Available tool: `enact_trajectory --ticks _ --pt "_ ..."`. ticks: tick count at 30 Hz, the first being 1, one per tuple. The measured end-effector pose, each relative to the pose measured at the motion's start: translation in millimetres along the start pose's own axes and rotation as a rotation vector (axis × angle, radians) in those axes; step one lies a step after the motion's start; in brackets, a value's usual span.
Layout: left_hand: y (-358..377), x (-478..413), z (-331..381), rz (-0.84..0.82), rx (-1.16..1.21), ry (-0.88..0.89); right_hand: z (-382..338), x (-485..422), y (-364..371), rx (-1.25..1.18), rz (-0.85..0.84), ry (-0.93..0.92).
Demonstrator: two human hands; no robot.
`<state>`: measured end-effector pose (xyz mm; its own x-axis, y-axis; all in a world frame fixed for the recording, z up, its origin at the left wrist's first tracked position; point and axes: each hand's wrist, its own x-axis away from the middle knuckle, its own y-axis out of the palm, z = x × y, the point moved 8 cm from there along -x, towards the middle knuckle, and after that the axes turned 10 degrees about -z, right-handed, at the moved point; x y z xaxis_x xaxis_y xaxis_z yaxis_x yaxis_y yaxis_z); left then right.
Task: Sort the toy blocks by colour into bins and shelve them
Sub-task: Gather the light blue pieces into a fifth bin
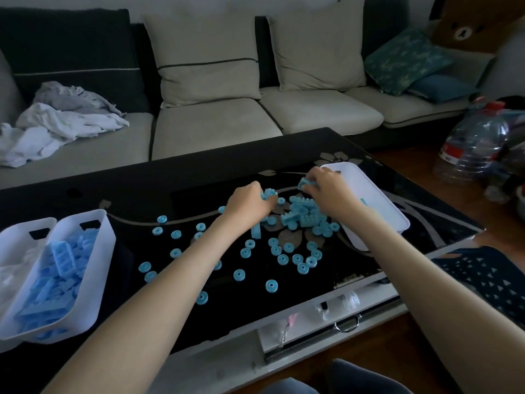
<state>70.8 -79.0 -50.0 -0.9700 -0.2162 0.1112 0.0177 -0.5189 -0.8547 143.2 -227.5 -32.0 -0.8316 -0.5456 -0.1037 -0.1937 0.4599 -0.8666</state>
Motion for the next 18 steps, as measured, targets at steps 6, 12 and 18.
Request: enact_trajectory --ticks 6,12,18 --pt "33.7 -23.6 102.6 -0.111 0.028 0.2 87.5 22.8 -64.6 0.023 0.071 0.306" --pt "82.7 -39.8 161.8 -0.25 -0.18 0.227 105.4 43.6 -69.0 -0.187 0.015 0.291" --pt "90.8 -32.0 156.6 -0.243 -0.061 0.271 96.1 38.8 -73.5 -0.068 0.017 0.191"
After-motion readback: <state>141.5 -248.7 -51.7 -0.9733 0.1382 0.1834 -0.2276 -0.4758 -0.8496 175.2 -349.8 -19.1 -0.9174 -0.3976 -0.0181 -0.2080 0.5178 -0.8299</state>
